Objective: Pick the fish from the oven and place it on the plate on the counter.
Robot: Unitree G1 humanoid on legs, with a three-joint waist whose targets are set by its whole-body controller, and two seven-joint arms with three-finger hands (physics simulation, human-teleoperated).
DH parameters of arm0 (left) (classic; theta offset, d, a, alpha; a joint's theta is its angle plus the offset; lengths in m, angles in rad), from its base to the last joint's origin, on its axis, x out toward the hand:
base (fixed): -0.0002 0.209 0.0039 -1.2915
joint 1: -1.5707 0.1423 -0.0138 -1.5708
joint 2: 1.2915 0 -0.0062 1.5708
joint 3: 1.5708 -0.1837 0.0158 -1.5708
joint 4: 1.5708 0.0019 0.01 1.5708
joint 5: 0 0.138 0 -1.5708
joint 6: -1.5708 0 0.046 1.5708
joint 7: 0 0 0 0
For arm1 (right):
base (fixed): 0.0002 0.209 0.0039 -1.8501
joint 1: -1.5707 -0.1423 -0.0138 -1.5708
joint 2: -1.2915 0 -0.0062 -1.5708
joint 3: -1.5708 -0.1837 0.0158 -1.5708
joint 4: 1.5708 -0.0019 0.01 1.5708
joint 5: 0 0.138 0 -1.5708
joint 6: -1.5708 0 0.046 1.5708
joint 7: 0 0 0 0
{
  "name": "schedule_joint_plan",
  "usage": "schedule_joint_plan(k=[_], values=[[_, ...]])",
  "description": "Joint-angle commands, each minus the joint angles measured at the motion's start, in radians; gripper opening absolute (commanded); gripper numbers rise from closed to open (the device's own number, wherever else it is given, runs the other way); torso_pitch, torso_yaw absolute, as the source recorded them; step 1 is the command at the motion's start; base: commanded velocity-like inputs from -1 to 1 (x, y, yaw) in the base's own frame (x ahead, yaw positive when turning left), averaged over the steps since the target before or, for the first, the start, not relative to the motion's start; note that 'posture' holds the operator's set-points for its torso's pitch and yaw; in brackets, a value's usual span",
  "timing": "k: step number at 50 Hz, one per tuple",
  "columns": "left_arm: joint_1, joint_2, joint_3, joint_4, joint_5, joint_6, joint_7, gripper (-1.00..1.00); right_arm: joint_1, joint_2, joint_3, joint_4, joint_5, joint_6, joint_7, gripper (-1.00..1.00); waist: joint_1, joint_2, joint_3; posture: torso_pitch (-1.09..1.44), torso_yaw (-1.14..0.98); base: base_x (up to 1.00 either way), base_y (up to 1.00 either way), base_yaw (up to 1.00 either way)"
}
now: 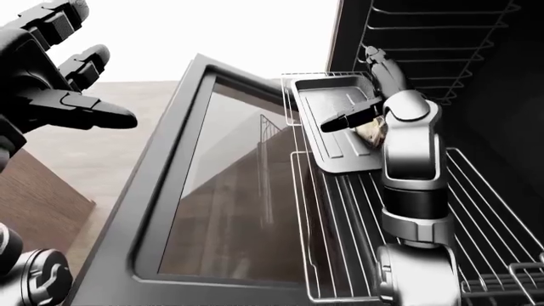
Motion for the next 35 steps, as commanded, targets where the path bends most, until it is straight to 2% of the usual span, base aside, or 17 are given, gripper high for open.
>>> schedule_joint_plan(k=[1,10,35], values=[[-0.034,0.012,0.015,-0.018,0.008,-0.03,0.001,1.0,-0.034,-0.018,-0.017,-0.011,-0.035,-0.044,-0.003,1.0,-0.001,0.001,-0.03,0.06,0.0,0.0,0.0,0.0],[-0.048,0.002,0.016,-0.018,0.011,-0.048,0.001,1.0,-0.03,-0.041,-0.042,0.079,-0.066,-0.111,-0.018,1.0,0.003,-0.004,-0.012,0.1,0.0,0.0,0.0,0.0],[-0.041,0.007,0.013,-0.028,-0.017,-0.05,0.015,1.0,0.012,-0.038,-0.043,0.19,-0.083,-0.208,-0.061,0.98,-0.005,-0.003,0.081,0.31,0.0,0.0,0.0,0.0]])
